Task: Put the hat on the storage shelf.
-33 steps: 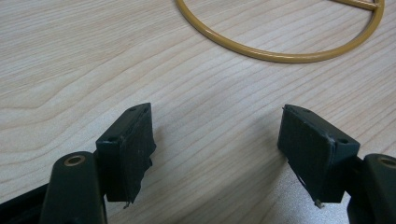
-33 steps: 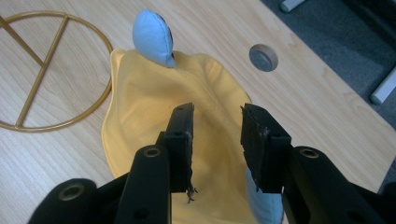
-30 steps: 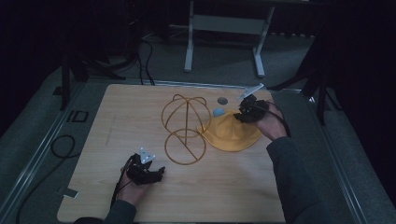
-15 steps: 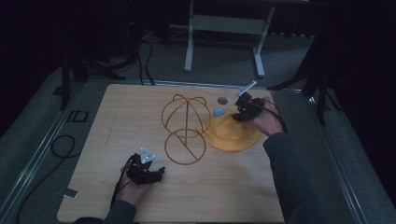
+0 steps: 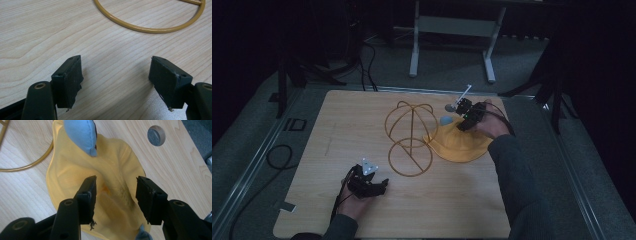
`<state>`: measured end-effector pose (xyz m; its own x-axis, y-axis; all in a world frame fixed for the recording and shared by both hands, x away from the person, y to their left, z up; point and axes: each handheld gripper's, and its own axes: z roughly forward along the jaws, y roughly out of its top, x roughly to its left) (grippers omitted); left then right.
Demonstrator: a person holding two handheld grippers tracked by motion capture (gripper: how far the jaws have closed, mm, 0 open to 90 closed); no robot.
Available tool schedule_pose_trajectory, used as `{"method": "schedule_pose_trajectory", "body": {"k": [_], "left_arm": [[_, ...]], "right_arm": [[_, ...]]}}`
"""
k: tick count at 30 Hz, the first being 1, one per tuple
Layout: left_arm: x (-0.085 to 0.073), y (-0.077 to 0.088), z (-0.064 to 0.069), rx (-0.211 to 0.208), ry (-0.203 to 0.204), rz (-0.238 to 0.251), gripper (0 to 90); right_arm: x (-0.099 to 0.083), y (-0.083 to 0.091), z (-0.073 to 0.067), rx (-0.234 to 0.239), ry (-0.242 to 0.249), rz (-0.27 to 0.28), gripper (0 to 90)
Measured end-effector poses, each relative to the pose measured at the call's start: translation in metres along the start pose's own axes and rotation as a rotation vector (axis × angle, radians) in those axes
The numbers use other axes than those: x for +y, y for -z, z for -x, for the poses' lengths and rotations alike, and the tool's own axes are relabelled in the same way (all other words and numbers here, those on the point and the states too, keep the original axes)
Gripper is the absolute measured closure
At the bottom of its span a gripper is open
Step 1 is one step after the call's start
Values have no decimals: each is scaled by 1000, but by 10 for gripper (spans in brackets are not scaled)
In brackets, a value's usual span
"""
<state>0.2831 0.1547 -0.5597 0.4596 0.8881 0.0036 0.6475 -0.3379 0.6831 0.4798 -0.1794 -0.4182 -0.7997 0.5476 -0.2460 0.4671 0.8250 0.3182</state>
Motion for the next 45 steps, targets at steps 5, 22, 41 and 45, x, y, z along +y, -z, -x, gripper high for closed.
{"method": "schedule_pose_trajectory", "body": {"k": [5,22,41,45], "left_arm": [[0,0,0,0,-2,-2,272],[0,0,0,1,-2,-4,272],[0,0,0,1,1,-2,272],[0,0,0,2,1,-1,271]], "right_arm": [[2,-8,1,3,7,-37,534],[3,-8,0,-14,40,-50,833],[-13,15,1,-13,-31,31,842],[-15,20,1,-18,-42,44,842]]}}
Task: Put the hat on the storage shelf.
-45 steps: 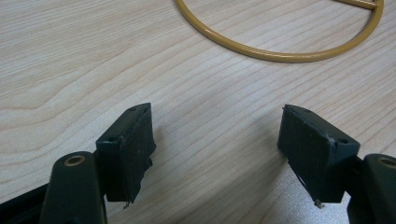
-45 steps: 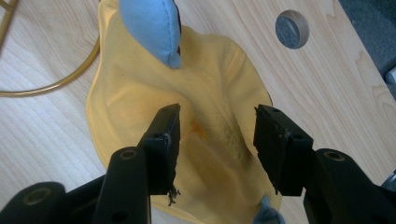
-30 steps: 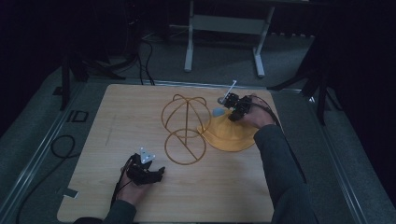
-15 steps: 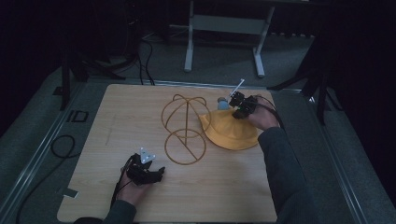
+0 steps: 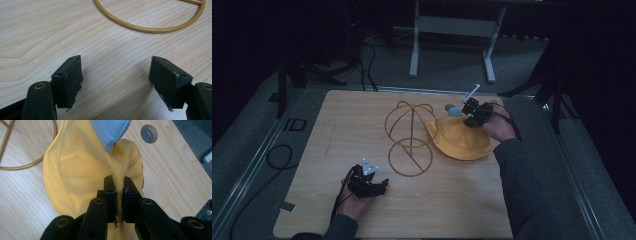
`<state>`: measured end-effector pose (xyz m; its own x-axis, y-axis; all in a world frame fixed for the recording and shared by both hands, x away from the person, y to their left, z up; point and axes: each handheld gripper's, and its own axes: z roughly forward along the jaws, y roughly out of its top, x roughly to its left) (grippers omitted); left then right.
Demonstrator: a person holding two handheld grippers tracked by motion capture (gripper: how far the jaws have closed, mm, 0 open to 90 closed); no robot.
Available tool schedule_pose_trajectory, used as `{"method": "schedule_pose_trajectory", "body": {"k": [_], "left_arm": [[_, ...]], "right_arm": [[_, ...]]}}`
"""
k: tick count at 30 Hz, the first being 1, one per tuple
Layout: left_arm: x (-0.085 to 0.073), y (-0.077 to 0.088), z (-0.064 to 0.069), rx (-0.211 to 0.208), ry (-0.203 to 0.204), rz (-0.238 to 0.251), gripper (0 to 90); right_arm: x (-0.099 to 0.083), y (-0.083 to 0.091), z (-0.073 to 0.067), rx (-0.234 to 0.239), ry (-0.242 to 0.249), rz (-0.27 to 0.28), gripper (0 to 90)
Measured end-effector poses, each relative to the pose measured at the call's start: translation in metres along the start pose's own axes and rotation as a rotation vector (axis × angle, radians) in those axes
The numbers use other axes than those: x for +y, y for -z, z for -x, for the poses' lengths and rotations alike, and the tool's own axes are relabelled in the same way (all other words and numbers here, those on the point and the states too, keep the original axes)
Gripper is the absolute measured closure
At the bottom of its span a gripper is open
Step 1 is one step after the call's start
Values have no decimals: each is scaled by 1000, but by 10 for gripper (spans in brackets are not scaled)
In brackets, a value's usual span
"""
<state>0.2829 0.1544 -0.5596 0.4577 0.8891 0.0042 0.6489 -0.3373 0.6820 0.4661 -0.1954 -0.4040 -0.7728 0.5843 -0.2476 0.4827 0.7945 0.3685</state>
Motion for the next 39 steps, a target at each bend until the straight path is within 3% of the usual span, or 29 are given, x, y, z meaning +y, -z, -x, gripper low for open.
{"method": "schedule_pose_trajectory", "body": {"k": [15,25,39], "left_arm": [[0,0,0,1,-1,2,271],[0,0,0,1,1,4,271],[0,0,0,-1,-1,4,270]], "right_arm": [[-4,22,0,-4,-28,62,842],[-8,34,7,-36,-59,102,844],[-13,57,19,-41,-101,164,844]]}}
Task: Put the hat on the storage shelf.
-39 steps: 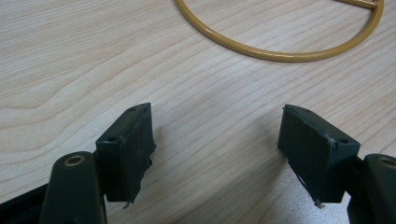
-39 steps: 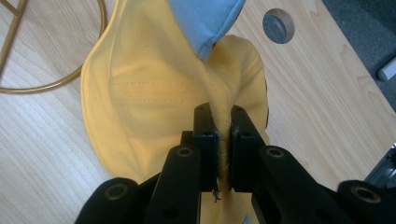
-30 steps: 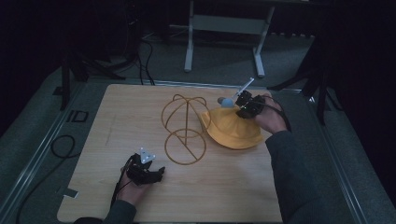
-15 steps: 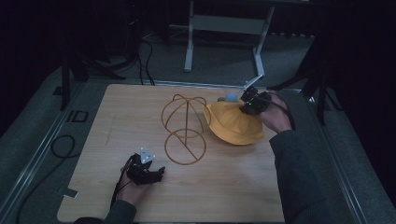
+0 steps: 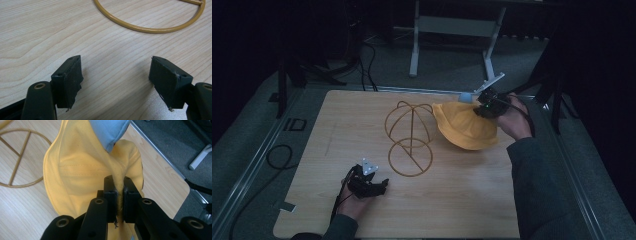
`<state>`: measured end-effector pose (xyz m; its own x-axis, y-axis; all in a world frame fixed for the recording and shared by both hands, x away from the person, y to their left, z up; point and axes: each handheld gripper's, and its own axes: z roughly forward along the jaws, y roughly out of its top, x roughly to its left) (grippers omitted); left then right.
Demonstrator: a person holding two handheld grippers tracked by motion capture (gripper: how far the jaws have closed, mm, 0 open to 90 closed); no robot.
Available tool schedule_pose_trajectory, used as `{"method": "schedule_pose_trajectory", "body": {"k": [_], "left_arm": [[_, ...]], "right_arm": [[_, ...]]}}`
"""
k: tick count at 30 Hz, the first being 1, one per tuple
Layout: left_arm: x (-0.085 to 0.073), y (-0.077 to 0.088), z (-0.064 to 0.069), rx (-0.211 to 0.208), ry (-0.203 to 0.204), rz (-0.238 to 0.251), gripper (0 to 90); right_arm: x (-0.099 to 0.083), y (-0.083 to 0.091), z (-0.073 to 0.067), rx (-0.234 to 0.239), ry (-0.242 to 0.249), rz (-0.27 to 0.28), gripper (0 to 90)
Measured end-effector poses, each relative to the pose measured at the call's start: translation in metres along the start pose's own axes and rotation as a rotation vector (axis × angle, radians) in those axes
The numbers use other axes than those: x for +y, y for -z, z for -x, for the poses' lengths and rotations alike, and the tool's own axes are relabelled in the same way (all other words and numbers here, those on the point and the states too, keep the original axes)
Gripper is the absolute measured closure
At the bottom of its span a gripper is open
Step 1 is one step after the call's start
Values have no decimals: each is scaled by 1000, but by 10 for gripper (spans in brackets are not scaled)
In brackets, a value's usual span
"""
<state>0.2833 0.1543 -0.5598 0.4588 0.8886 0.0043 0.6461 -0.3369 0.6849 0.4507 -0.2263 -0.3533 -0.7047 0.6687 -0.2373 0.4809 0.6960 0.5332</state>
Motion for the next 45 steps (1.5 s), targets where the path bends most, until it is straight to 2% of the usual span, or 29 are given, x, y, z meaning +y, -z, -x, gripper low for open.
{"method": "schedule_pose_trajectory", "body": {"k": [6,11,28,35,45], "left_arm": [[0,0,0,0,-1,-2,270],[0,0,0,0,-2,-2,270],[0,0,0,-1,-2,-3,270],[0,0,0,0,-2,-3,270],[0,0,0,-1,-2,-4,269]], "right_arm": [[-1,12,5,30,-32,73,844],[-2,21,8,39,-48,111,844],[-1,40,10,55,-49,171,845],[2,53,8,79,-45,219,845],[5,59,6,100,-37,243,845]]}}
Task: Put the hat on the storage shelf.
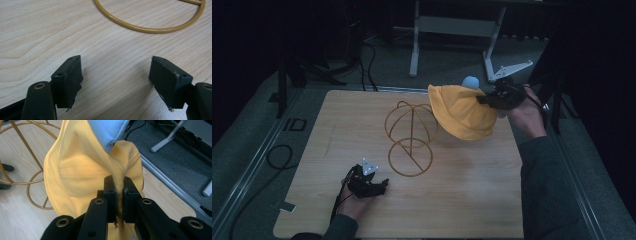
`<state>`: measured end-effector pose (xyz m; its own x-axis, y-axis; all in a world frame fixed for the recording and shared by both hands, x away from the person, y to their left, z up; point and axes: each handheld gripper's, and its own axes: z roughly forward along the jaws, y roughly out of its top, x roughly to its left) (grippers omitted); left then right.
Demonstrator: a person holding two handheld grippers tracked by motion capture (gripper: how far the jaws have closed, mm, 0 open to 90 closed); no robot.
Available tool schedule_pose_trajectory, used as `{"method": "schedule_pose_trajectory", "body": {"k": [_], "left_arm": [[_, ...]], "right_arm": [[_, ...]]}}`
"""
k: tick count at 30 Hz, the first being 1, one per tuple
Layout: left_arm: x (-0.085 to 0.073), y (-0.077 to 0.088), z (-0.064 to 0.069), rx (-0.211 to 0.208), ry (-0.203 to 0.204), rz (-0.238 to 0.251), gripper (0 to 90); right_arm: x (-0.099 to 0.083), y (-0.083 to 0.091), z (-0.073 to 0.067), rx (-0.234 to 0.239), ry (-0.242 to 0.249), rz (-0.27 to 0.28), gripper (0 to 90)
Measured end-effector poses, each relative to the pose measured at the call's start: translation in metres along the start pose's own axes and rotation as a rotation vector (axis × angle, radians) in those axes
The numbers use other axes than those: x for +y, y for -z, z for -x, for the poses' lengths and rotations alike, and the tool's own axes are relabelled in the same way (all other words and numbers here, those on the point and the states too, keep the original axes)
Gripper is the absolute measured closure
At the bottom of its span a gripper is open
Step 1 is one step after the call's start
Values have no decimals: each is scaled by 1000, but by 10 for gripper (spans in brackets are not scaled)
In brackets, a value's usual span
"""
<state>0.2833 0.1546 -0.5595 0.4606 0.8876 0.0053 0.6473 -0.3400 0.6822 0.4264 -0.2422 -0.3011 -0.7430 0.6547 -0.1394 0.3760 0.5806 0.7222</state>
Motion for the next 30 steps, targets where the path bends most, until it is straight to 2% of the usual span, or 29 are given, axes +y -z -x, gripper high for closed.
{"method": "schedule_pose_trajectory", "body": {"k": [12,30], "left_arm": [[0,0,0,0,1,1,269],[0,0,0,0,-1,0,267]], "right_arm": [[7,7,-4,53,1,59,845],[35,7,-28,120,59,105,845]]}}
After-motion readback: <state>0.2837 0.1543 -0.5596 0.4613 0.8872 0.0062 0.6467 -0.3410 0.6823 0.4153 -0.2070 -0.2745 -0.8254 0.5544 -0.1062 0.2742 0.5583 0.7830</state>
